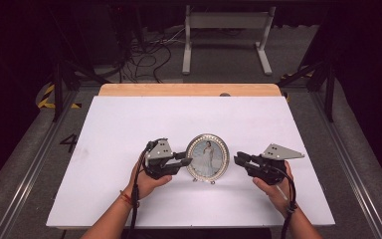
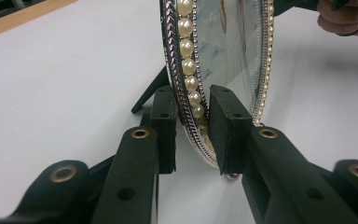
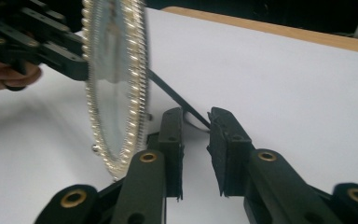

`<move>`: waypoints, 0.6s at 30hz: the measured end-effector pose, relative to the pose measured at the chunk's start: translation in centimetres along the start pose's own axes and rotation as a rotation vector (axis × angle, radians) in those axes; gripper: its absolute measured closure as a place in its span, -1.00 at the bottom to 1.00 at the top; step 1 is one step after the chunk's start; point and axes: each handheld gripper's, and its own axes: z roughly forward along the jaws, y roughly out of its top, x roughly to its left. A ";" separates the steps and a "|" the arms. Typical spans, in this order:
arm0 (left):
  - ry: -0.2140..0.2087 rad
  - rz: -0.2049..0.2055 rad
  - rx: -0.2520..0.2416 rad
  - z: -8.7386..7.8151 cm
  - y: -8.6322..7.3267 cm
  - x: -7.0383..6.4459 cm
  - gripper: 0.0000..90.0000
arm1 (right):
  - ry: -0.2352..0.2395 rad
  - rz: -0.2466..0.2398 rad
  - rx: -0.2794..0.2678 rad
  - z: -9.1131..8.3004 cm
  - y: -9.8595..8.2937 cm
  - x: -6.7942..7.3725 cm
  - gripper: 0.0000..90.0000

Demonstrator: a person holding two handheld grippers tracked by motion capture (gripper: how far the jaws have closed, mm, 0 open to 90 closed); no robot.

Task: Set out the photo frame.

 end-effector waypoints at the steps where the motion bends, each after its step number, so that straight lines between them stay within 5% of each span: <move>1: 0.002 0.002 0.001 0.0 0.0 0.0 0.62 | -0.015 -0.004 0.013 0.2 -0.1 -0.2 0.79; 5: -0.002 -0.010 -0.002 -0.2 -0.1 -0.1 0.63 | -0.015 -0.034 0.080 2.0 -0.3 -0.4 0.87; 12: 0.005 -0.018 -0.008 -0.3 -0.2 -0.3 0.64 | 0.075 -0.058 0.205 5.9 -0.9 -0.4 0.92; 18: 0.017 0.000 -0.008 -0.3 -0.2 -0.5 0.63 | 0.076 -0.065 0.197 8.0 -0.8 -0.6 0.88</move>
